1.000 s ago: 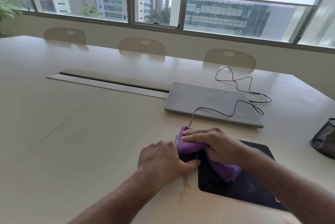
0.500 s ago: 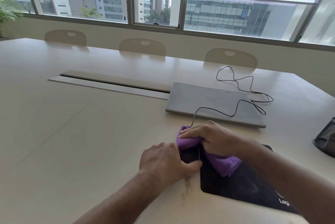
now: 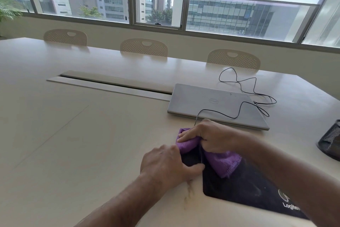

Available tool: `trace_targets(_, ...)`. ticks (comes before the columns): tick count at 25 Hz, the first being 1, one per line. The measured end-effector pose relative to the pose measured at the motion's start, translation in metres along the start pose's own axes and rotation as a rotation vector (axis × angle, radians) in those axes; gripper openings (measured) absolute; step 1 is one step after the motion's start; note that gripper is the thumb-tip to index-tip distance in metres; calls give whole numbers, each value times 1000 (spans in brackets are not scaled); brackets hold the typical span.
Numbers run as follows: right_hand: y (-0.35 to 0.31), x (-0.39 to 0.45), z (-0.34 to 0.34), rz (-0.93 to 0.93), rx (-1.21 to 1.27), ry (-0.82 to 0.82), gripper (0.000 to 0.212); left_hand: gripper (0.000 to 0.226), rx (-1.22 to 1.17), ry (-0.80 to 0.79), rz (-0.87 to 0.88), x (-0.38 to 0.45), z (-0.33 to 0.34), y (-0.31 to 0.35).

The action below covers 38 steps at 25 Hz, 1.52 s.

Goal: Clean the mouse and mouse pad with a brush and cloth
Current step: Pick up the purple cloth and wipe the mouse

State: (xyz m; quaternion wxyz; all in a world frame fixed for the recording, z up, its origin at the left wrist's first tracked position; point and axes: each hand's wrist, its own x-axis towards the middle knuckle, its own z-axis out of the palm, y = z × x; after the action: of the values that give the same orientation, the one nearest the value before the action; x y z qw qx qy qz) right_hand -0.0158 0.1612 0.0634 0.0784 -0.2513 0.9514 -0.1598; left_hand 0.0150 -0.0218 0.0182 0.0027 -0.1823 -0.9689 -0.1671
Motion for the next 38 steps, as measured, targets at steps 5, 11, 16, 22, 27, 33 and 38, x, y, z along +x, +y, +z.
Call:
trace_targets(5,-5,8,-4,57,-51,-31,80,67,-7,6,11,2,2,-1)
trace_targets(11,-5,-16,5,-19,107,-40,76,61,-36,-12,9,1,0,-1)
trace_targets(16,-2,3,-4,99,-64,-25,80,64,-18,8,12,2,2,-1)
trace_targets(22,-12,-11,1,45,31,-58,81,62,-26,20,18,0,1,-1)
trace_targets(27,-7,-11,-3,73,-10,-37,80,64,-25,28,12,-1,2,-1)
trace_targets(33,-3,-7,4,170,-50,-19,81,63,-12,21,6,-1,2,-1)
trace_targets(38,-11,-35,9,47,65,8,78,61,-44,32,2,-2,3,1)
